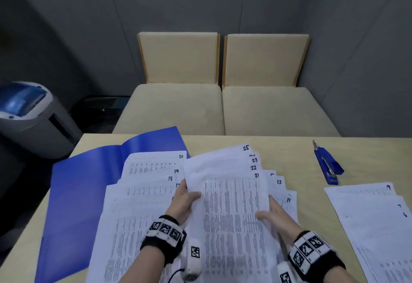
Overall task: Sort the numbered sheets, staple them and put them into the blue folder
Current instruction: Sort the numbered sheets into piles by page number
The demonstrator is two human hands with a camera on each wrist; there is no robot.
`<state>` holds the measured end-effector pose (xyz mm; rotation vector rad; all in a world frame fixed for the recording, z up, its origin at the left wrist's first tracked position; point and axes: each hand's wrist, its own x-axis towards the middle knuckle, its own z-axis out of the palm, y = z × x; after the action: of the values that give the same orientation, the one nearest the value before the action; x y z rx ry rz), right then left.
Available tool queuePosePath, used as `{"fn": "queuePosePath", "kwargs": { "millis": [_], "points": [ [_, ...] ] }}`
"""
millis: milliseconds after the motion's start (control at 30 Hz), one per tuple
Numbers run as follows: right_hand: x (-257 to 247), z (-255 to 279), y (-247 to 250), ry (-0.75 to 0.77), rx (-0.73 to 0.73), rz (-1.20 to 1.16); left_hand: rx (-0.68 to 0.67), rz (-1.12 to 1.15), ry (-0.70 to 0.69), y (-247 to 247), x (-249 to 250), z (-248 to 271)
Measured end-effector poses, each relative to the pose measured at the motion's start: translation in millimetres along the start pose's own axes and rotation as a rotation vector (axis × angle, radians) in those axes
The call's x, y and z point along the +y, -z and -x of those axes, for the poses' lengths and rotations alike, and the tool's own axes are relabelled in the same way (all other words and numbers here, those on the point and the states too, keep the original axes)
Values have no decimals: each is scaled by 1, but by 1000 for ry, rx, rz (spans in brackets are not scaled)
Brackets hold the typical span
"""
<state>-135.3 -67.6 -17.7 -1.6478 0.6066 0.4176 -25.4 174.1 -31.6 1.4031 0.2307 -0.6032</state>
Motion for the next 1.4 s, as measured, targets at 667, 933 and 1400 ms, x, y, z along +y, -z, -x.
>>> {"fn": "queuePosePath", "kwargs": {
  "millis": [667,933,1400],
  "points": [
    [-78,-92,30,121,278,-358,156,-1489,-166,88,104,-119],
    [-147,-172,-5,210,576,-630,140,-1139,-367,99,115,-83],
    [-127,-186,-136,121,542,-410,118,-1096,-400,108,127,-57]
  ]
}}
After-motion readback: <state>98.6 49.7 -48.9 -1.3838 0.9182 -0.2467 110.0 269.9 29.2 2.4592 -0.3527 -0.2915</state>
